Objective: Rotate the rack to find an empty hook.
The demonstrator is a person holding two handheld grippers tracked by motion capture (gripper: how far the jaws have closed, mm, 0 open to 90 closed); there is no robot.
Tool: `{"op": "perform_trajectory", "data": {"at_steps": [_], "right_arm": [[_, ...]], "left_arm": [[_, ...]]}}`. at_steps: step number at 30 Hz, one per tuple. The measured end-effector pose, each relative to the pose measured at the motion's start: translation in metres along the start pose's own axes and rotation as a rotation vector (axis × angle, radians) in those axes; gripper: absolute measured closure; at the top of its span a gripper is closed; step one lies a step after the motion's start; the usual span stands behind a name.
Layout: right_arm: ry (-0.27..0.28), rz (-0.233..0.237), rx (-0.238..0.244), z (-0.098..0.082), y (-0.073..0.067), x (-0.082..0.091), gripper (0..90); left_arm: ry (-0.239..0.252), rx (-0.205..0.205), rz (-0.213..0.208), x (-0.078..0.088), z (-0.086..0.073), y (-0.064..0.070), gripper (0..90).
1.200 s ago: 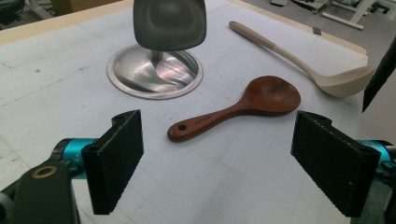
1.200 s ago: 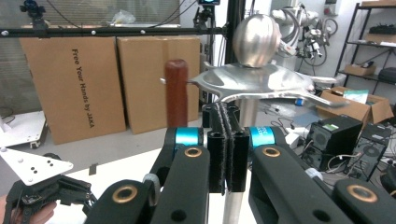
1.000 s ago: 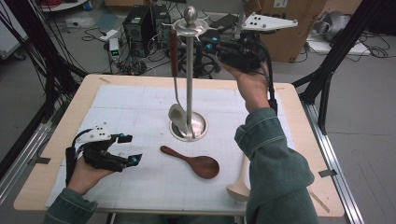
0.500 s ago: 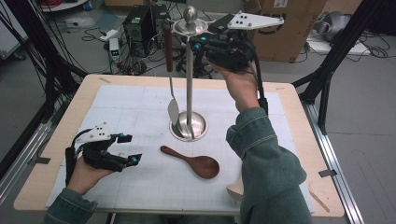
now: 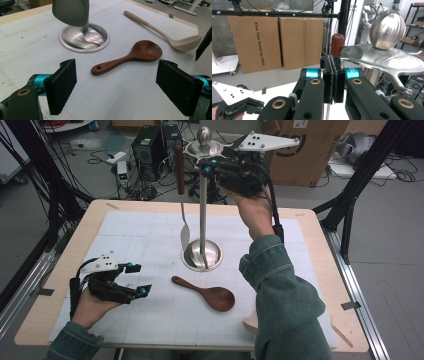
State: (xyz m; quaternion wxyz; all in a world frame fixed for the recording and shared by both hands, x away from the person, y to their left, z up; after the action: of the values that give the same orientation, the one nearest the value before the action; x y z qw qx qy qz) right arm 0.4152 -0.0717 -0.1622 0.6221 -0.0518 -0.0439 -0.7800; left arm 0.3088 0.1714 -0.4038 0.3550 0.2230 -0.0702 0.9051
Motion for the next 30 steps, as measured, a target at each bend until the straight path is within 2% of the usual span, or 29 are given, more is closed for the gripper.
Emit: {"op": "perform_trajectory", "data": {"at_steps": [4,12,21,30], "right_arm": [[0.001,0.016,0.002,-0.001,-0.002,0.005,89.8],[0.003,0.014,-0.005,-0.007,0.001,0.022,89.8],[0.015,-0.024,-0.027,-0.014,0.010,0.043,89.7],[0.028,-0.058,-0.045,-0.014,0.020,0.055,89.8]], "left_arm": [[0.000,-0.001,-0.003,0.000,0.000,0.000,17.5],[-0.001,-0.002,0.001,0.000,0.000,0.000,17.5],[0.000,0.000,0.001,0.000,0.000,0.000,17.5],[0.000,0.001,-0.003,0.001,0.000,0.000,17.4]]}}
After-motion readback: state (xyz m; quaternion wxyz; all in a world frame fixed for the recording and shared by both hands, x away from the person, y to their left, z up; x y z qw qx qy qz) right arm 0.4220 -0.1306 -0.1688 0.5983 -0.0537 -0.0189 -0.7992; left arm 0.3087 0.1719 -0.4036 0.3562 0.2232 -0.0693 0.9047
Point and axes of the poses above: each handheld gripper's, and its own axes: x roughly backward along the jaws, z roughly out of its top, y roughly to its right, the point moved 7 cm from there along -x, roughly forward along the jaws, and after that the axes turned 15 degrees about z, right-handed, at the moved point
